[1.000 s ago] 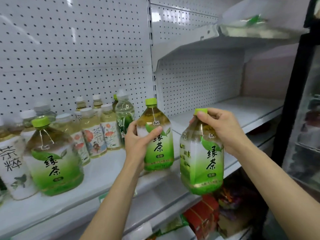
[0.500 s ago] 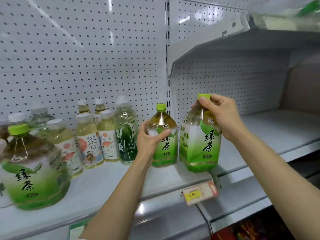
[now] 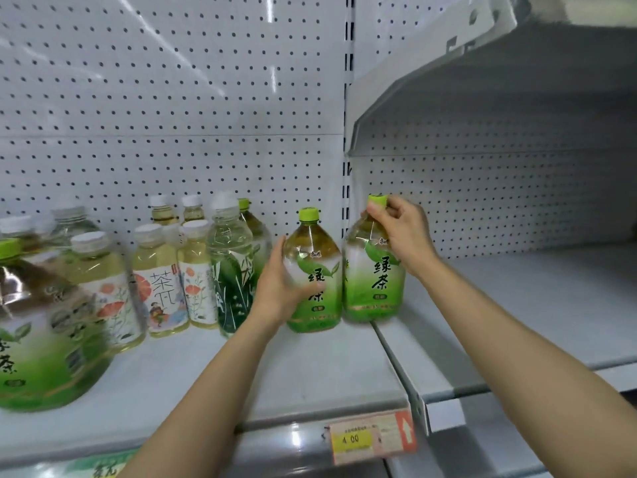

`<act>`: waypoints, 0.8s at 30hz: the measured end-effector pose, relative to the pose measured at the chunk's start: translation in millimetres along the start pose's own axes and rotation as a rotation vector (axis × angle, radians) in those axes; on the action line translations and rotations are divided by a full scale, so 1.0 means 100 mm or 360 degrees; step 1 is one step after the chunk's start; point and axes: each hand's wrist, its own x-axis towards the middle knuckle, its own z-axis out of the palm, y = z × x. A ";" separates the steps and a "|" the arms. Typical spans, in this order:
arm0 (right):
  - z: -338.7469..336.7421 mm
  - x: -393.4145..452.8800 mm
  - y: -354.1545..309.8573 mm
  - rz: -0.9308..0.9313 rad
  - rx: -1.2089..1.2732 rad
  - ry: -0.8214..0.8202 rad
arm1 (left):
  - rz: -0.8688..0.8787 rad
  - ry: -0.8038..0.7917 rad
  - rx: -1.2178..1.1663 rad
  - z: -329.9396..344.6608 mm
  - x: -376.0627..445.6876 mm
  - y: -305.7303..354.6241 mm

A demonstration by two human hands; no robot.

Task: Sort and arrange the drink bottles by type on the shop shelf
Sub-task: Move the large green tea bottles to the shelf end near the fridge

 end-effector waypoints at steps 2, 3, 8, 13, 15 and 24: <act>0.04 0.08 0.11 -0.0023 -0.0059 -0.0031 | -0.0024 -0.0003 0.0014 0.01 0.04 0.01; 0.05 0.12 0.16 -0.0037 -0.0103 -0.0050 | -0.0041 -0.0006 0.0028 0.02 0.08 0.01; 0.09 0.26 0.38 -0.0049 -0.0274 0.0000 | -0.0113 0.0006 0.0116 0.10 0.29 0.04; 0.13 0.35 0.47 -0.0090 -0.0397 0.0041 | -0.0115 -0.0001 0.0150 0.15 0.43 0.01; 0.14 0.37 0.49 -0.0127 -0.0443 0.0056 | -0.0116 -0.0002 0.0154 0.17 0.46 0.00; 0.11 0.46 0.57 -0.0363 -0.0889 0.0043 | -0.0148 -0.0003 0.0409 0.21 0.49 0.06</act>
